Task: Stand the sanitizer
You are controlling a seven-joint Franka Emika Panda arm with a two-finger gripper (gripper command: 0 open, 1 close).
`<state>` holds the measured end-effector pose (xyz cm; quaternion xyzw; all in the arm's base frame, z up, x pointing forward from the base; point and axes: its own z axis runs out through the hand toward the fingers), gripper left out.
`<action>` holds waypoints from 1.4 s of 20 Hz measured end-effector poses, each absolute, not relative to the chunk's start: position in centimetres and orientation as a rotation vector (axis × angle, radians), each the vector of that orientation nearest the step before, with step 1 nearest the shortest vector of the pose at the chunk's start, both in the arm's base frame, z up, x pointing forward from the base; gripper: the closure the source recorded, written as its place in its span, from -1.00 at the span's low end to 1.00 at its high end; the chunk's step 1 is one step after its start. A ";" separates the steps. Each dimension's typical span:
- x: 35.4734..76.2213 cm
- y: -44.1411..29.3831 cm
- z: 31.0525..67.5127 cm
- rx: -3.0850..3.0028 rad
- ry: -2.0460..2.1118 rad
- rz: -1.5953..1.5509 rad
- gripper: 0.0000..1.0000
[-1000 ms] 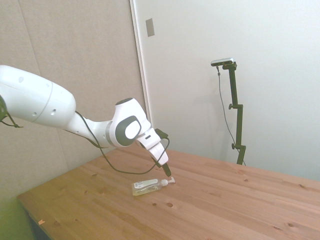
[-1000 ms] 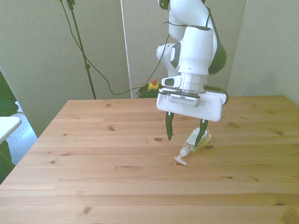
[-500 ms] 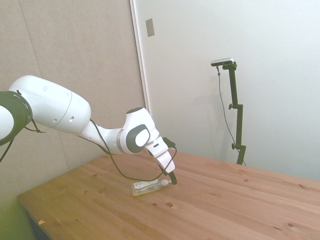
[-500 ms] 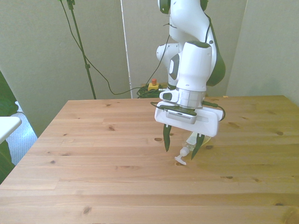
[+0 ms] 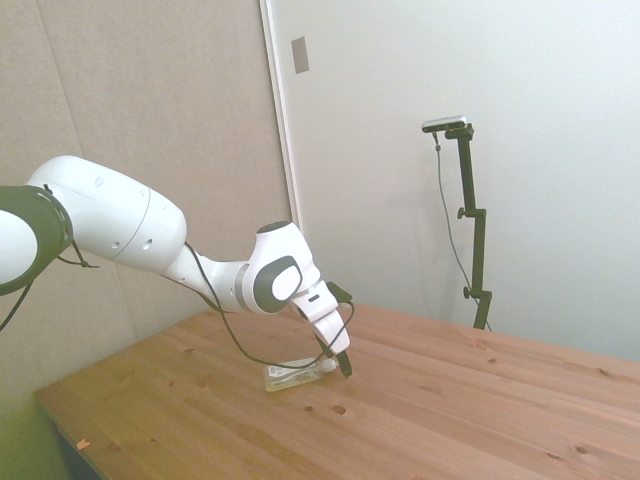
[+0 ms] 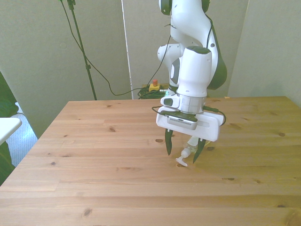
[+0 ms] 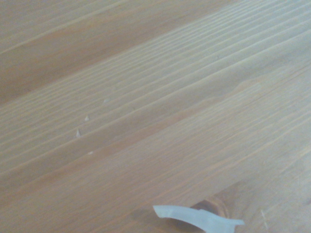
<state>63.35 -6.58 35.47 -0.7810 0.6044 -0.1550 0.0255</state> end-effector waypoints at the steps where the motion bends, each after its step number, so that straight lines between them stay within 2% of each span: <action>1: 63.3 -6.6 35.4 -2.414 1.870 -0.479 1.00; 28: 63.6 -8.2 35.2 -2.385 1.875 -0.456 1.00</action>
